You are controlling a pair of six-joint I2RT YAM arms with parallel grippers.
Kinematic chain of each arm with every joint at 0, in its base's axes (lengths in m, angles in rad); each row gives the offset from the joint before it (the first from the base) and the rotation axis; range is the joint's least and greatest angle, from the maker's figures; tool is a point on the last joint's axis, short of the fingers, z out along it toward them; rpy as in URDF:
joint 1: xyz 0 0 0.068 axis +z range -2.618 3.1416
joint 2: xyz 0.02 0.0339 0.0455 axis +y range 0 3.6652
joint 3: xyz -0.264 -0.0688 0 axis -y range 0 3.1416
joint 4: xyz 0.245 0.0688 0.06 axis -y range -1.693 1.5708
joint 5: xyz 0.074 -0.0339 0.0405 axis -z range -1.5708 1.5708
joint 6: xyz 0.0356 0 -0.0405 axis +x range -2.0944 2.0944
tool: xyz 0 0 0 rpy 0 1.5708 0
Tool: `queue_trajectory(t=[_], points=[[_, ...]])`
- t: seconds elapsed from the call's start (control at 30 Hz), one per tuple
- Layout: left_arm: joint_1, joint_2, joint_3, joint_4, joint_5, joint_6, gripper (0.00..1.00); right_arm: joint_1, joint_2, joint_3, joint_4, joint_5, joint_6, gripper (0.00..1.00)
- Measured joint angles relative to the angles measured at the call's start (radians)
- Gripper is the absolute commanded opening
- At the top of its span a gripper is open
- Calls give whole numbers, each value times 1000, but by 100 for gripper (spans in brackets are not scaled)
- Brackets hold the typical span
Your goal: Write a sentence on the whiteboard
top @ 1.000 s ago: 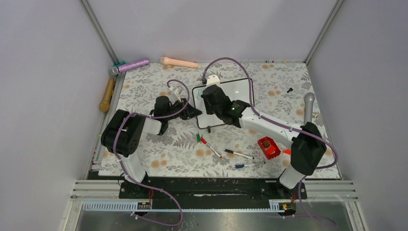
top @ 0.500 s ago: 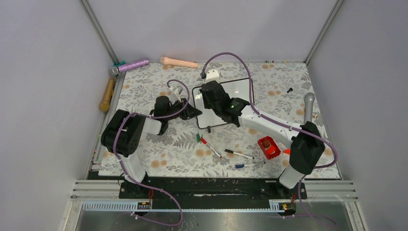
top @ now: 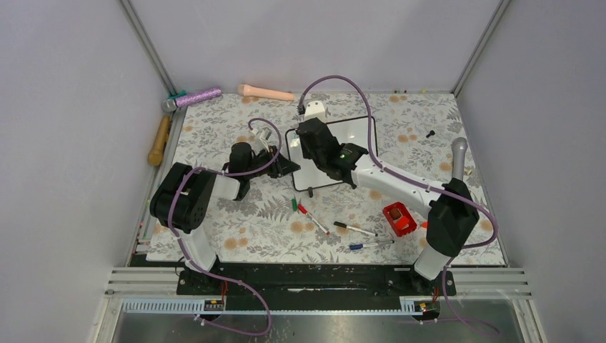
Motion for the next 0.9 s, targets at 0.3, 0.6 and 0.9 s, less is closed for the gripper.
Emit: queue_trajectory(t=[0.3,0.6,0.9], points=[[0,-4,0,-5,0,1,14,0,19,19,-23,18,-4,0],[-1,-5,0,-8,0,2,14,0,35,33,-47,18,-4,0],[-1,-5,0,-8,-1,2,14,-2,45,43,-49,24,-3,0]])
